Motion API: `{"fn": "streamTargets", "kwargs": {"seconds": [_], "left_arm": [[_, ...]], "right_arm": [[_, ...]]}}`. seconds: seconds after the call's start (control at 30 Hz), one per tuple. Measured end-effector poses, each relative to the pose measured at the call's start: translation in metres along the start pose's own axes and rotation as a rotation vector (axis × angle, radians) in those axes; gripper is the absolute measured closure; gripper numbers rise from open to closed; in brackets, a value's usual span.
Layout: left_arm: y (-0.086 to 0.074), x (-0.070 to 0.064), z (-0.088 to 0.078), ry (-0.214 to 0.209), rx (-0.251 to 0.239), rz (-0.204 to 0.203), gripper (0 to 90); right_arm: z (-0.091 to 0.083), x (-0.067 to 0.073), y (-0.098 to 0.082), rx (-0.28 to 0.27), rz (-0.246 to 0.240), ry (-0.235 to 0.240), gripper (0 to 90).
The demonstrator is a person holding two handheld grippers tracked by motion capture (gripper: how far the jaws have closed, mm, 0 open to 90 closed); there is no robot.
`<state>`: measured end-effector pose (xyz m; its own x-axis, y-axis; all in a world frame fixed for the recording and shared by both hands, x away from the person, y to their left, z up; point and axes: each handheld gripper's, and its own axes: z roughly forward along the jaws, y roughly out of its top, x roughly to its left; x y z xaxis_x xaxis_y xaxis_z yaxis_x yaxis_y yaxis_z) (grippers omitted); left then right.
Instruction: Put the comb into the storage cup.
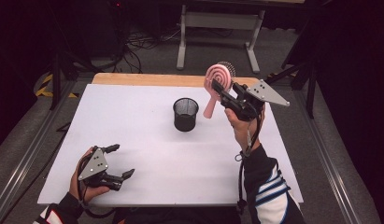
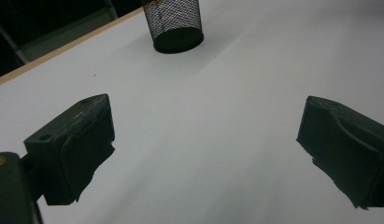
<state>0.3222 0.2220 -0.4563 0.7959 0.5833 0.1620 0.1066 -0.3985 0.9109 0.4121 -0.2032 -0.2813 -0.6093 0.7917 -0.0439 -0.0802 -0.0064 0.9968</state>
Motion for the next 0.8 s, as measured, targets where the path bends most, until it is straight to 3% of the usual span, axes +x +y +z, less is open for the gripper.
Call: {"fn": "streamTargets", "kwargs": {"seconds": [0.27,0.8], "left_arm": [[0.0,0.001,-0.002,-0.002,-0.01,-0.003,4.8],[0.0,0.0,-0.001,-0.008,-0.009,-0.009,4.7]], "right_arm": [[0.018,-0.001,0.012,-0.022,-0.003,-0.006,62.9],[0.049,0.009,0.003,-0.006,-0.019,0.015,62.9]]}}
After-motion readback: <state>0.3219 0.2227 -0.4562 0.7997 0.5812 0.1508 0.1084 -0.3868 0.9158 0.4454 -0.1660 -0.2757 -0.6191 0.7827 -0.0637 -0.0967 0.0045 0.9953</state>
